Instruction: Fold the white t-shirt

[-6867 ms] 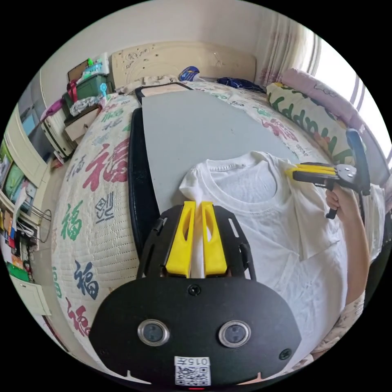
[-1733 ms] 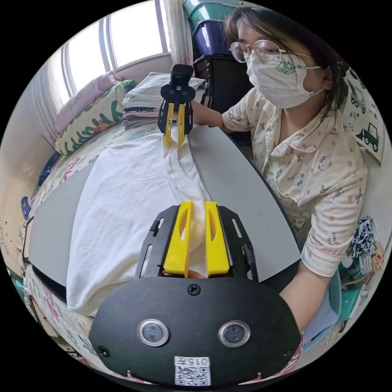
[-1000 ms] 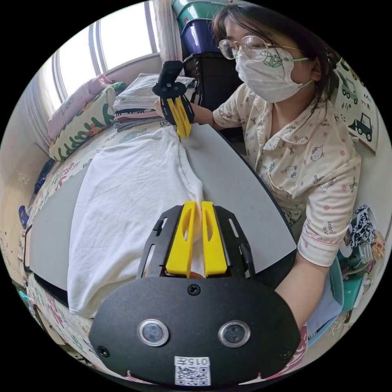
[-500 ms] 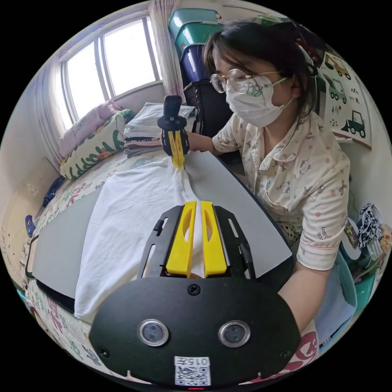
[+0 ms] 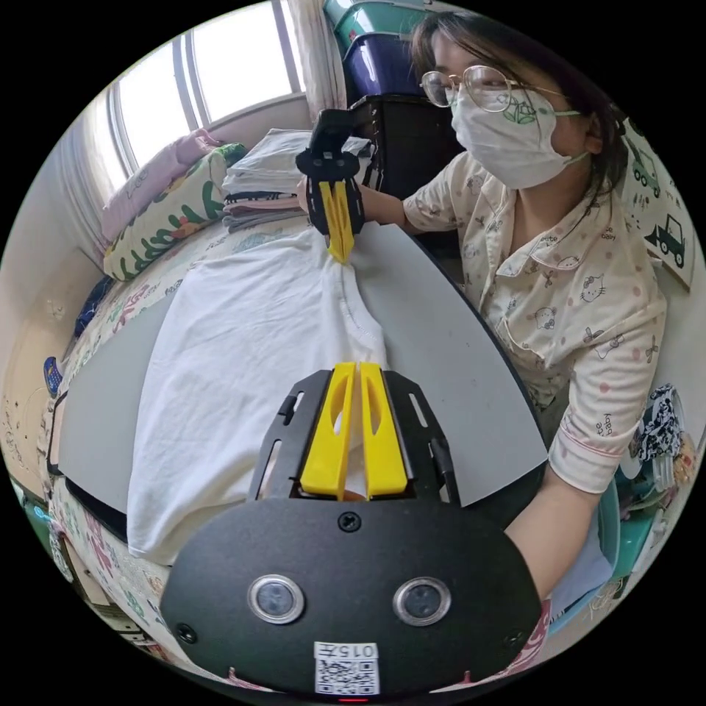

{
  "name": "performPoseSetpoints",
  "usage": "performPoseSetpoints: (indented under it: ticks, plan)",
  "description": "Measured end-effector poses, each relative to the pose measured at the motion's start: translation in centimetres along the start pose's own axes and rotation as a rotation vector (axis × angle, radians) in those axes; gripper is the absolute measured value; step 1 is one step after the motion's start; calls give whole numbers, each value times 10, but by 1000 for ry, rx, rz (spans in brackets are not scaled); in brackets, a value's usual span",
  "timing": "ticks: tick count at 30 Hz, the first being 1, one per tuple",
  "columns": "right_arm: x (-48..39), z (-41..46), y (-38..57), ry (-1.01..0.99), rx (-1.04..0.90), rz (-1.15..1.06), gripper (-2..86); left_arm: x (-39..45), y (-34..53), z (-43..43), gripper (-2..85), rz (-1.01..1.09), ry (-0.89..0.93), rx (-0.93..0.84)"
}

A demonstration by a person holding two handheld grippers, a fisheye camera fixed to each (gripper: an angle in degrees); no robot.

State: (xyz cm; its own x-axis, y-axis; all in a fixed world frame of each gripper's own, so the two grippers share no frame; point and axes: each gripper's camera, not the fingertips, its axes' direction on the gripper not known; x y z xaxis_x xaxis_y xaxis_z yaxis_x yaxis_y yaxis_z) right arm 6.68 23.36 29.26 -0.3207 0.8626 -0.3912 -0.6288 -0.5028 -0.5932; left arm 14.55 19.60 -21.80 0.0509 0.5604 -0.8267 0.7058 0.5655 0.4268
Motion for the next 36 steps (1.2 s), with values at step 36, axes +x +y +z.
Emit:
performPoseSetpoints:
  ticks: [36]
  plan:
    - [25, -159, 149, 593, 178, 1046, -8, -318, -393, 359, 91, -830, -451, -90]
